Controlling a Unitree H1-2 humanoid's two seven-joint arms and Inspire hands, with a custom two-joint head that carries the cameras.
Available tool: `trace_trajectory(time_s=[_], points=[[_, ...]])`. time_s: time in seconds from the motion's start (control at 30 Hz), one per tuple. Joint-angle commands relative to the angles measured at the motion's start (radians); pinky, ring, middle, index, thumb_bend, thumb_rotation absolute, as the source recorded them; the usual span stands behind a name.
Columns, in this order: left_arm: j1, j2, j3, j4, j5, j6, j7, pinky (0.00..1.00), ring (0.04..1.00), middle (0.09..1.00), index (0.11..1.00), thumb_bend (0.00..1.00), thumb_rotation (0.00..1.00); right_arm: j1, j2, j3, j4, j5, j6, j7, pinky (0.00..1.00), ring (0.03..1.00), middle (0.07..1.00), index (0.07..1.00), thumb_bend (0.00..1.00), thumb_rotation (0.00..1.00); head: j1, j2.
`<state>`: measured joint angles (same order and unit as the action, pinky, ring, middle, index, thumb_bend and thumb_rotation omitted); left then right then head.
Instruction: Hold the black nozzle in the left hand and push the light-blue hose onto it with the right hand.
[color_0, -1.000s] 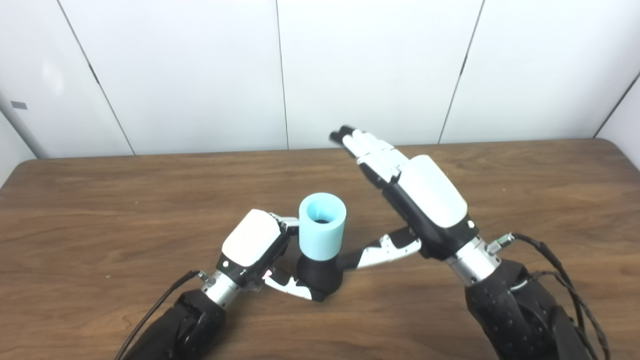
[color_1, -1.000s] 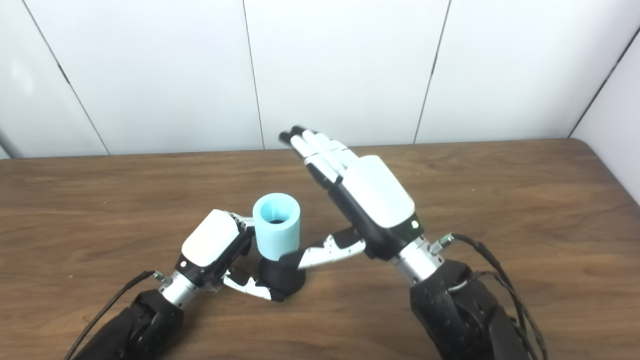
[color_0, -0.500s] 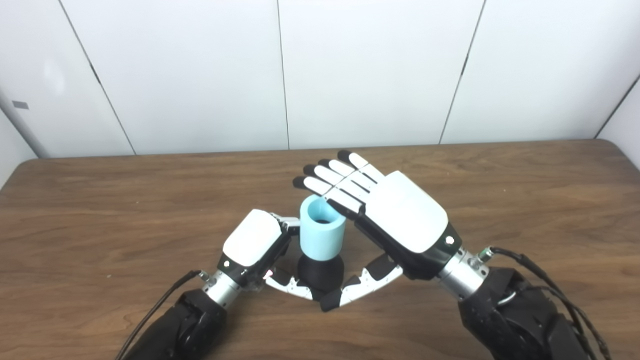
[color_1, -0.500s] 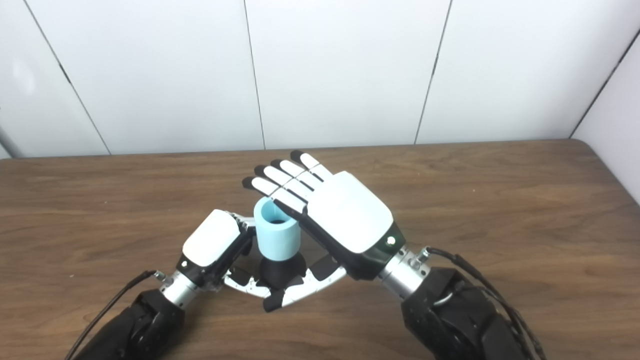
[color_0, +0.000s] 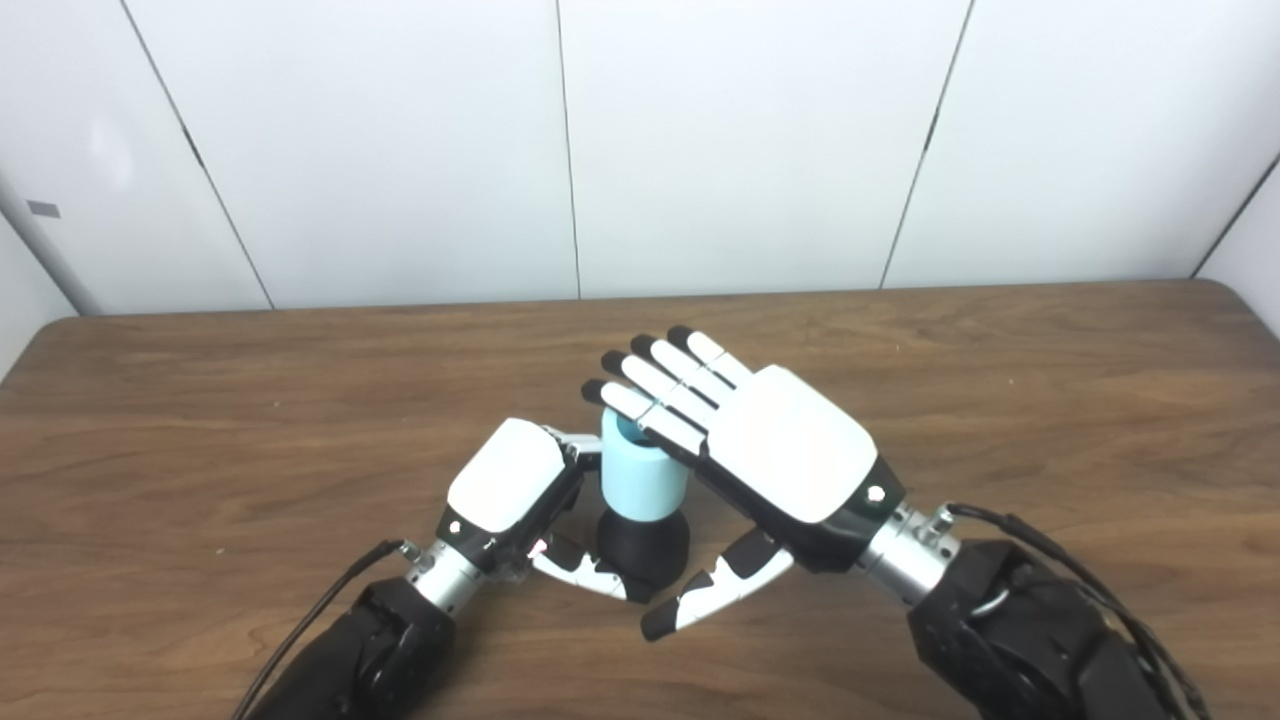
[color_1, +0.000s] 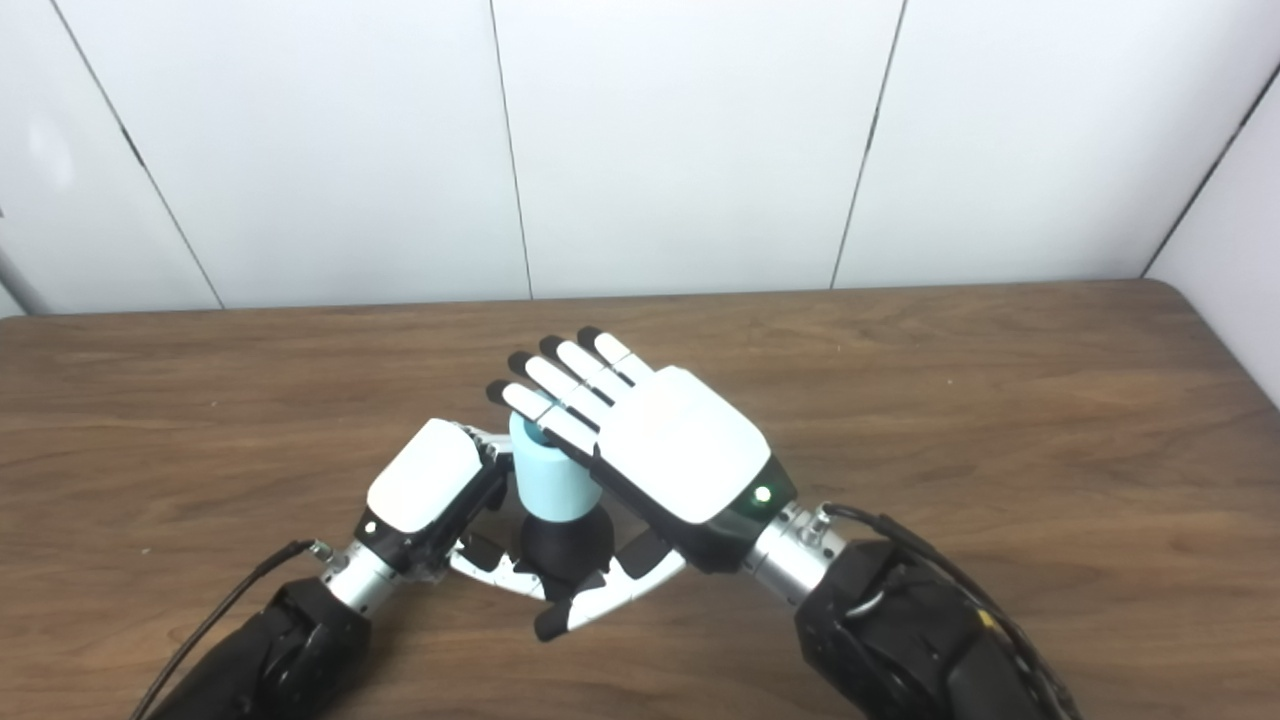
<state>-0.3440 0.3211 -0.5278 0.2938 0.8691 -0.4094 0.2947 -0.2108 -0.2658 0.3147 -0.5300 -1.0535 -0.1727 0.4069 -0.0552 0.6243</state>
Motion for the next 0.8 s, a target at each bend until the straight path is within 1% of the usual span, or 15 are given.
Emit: trace_trajectory(time_s=[0.0, 0.1, 0.23, 0.3, 0.43, 0.6, 0.63, 0.77], points=[[0.161, -0.038, -0.073, 0.113, 0.017, -0.002, -0.028, 0.14, 0.190, 0.472, 0.482, 0.52, 0.00, -0.020, 0.004, 0.000, -0.003, 0.005, -0.021, -0.017, 0.99, 0.985, 0.986, 0.957, 0.97, 0.84, 0.001, 0.001], [0.164, -0.035, -0.073, 0.104, 0.016, 0.003, -0.036, 0.14, 0.186, 0.472, 0.482, 0.52, 0.00, -0.013, 0.005, 0.011, 0.011, 0.009, -0.017, -0.005, 1.00, 0.995, 0.995, 0.967, 0.97, 0.85, 0.000, 0.002], [0.169, -0.033, -0.072, 0.099, 0.013, -0.009, -0.022, 0.12, 0.167, 0.471, 0.482, 0.52, 0.00, -0.006, -0.002, 0.032, 0.016, 0.023, 0.015, 0.079, 1.00, 1.000, 1.000, 0.996, 0.98, 0.87, 0.003, 0.008], [0.171, -0.032, -0.070, 0.096, 0.010, -0.012, -0.022, 0.13, 0.178, 0.471, 0.482, 0.52, 0.00, 0.000, -0.004, 0.041, 0.020, 0.026, 0.022, 0.101, 0.98, 1.000, 1.000, 0.998, 0.99, 0.88, 0.002, 0.009], [0.170, -0.030, -0.071, 0.096, 0.013, -0.013, -0.021, 0.14, 0.179, 0.471, 0.481, 0.52, 0.00, 0.010, -0.006, 0.051, 0.028, 0.034, 0.028, 0.110, 0.96, 1.000, 1.000, 0.984, 0.99, 0.88, 0.002, 0.010], [0.170, -0.032, -0.072, 0.099, 0.018, -0.011, -0.015, 0.13, 0.172, 0.471, 0.478, 0.52, 0.00, 0.014, -0.014, 0.062, 0.029, 0.026, 0.029, 0.114, 0.97, 1.000, 1.000, 0.988, 0.98, 0.88, 0.003, 0.012], [0.169, -0.032, -0.073, 0.103, 0.021, -0.012, -0.012, 0.13, 0.167, 0.418, 0.480, 0.52, 0.00, 0.014, -0.017, 0.064, 0.030, 0.023, 0.028, 0.115, 0.96, 1.000, 1.000, 0.986, 0.98, 0.88, 0.003, 0.012], [0.165, -0.033, -0.076, 0.111, 0.032, -0.010, -0.003, 0.12, 0.163, 0.389, 0.480, 0.52, 0.00, 0.018, -0.024, 0.074, 0.034, 0.016, 0.023, 0.119, 0.98, 1.000, 1.000, 0.981, 0.97, 0.89, 0.004, 0.012]])
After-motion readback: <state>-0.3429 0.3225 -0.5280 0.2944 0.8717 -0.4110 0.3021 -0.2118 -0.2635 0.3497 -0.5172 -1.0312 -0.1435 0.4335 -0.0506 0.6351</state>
